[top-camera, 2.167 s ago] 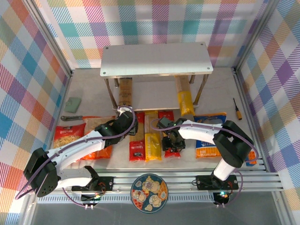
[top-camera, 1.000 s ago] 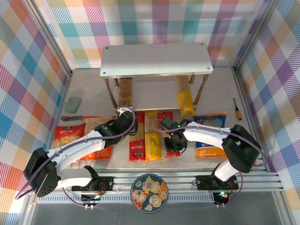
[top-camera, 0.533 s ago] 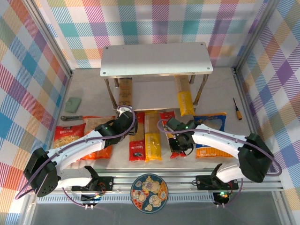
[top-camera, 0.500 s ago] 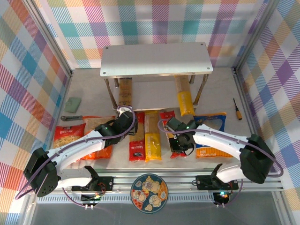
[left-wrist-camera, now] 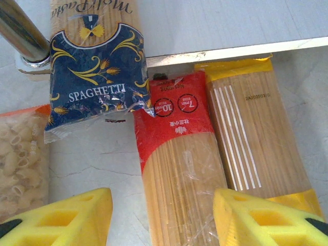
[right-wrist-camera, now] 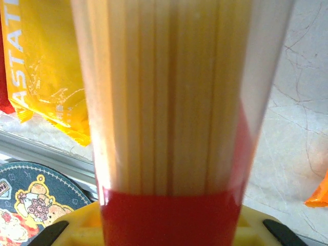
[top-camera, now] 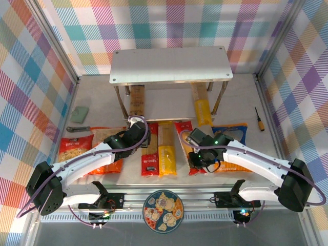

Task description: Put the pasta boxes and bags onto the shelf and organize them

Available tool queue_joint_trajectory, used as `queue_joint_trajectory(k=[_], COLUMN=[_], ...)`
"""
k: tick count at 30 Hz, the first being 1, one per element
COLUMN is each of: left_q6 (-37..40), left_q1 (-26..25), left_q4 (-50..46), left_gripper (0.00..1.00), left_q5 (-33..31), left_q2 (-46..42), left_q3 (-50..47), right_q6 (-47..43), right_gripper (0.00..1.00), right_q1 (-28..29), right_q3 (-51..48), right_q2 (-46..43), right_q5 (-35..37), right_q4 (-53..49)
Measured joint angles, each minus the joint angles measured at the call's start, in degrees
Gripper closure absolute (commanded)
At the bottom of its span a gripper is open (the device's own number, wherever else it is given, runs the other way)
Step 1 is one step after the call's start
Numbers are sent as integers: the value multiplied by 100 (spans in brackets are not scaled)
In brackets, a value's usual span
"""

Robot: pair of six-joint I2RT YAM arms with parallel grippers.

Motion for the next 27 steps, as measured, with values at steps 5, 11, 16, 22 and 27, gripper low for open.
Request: queue_joint_trajectory(k=[5,11,16,22,27], left_q6=[0,0,0,0,0], left_q1=[0,0,0,0,0], left_q4=[-11,-166,-247,-313,-332], left_gripper=[45,44,44,44,43], left_q5=[-2,-63,-186,-240,-260], left_q2=[0,-168,-435,-476,-476], left_q3=[17,17,17,17,17], right_q6=[-302,-793,-1193,-1655,-1853], right_gripper=[100,100,100,100,100], right_q1=[-271,-984,-1467,-1873,-2087], right_q3=[570,1165,1685,2562,2997], right_q2=[654,1506,2031,2804,3314], right_q5=[76,142,205,295,341], right_q4=[11,345,424,494,584])
